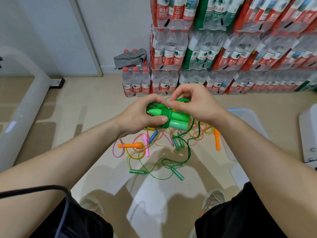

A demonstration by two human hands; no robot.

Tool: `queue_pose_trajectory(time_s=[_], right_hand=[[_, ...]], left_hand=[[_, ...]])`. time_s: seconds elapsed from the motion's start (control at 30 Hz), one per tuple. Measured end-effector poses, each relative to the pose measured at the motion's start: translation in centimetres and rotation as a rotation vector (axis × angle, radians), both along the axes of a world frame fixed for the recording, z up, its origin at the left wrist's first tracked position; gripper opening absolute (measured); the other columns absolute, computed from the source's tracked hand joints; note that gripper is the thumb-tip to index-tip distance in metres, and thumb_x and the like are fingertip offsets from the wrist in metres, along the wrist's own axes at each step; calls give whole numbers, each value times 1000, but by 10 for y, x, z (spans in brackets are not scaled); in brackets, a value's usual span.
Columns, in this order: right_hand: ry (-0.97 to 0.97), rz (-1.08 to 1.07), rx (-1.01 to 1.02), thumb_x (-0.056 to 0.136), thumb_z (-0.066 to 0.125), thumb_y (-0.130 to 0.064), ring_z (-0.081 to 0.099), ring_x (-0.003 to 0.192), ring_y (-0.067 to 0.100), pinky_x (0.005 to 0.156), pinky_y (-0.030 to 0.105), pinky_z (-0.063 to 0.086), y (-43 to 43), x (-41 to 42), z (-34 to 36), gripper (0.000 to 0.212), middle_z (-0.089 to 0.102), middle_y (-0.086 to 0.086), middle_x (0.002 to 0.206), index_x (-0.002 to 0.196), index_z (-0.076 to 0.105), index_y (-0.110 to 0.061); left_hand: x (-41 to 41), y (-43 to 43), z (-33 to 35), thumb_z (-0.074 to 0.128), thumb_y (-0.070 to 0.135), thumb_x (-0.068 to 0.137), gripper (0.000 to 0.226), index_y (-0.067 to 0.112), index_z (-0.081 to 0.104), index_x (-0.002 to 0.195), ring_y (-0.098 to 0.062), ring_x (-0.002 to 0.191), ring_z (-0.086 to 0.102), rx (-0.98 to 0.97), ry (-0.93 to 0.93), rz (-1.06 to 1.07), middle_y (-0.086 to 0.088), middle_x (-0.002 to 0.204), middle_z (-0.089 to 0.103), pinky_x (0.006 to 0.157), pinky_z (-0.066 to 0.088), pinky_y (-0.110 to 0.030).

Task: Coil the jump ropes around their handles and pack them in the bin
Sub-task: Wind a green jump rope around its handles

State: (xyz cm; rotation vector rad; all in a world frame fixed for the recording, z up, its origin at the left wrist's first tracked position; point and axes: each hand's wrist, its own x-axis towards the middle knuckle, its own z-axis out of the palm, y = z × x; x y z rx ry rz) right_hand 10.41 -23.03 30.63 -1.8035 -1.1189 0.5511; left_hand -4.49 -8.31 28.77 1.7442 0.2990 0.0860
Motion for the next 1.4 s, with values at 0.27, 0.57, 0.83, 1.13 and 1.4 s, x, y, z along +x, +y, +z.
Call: queue_pose_trajectory(time_s=[0.27, 0.57, 0.83, 1.13, 1.4], right_hand=[[738, 36, -64, 82, 64, -34, 65, 64, 13, 61, 27, 53, -3, -13, -14, 24, 70, 2, 75, 90, 67, -11], [719, -137, -153, 107, 40, -24, 31, 45, 13, 55, 31, 32, 14, -47, -42, 34, 36, -2, 53, 77, 50, -12], [125, -16, -268, 102, 50, -29, 50, 52, 26, 62, 49, 55, 7, -58, -31, 29, 53, 4, 55, 99, 66, -5], [-338, -68, -223, 93, 63, -24, 65, 79, 9, 65, 17, 45, 0, -46, 6, 20, 74, -10, 87, 107, 76, -29], [-99, 86, -117, 82, 83, -15, 61, 72, 0, 72, 19, 47, -12, -2, 15, 16, 68, -8, 80, 84, 69, -20]], left_hand=[[-8, 1, 6, 77, 6, 73, 33, 20, 65, 101, -35, 95, 66, -292, 5, -36, -16, 106, 61, 85, 59, -52], [-8, 5, 7, 75, 4, 78, 32, 10, 60, 106, -33, 96, 67, -454, -27, 248, -22, 117, 54, 74, 62, -36], [0, 21, 0, 78, 8, 84, 43, 2, 57, 121, -27, 87, 71, -114, 5, 518, -14, 111, 61, 66, 62, -32], [4, 21, -1, 82, 11, 81, 43, 7, 57, 115, -29, 84, 72, 84, 117, 393, -14, 101, 65, 71, 63, -44], [-3, 7, 10, 84, 22, 69, 44, 13, 64, 107, -30, 87, 73, -79, 144, -18, -16, 103, 66, 76, 63, -46]])
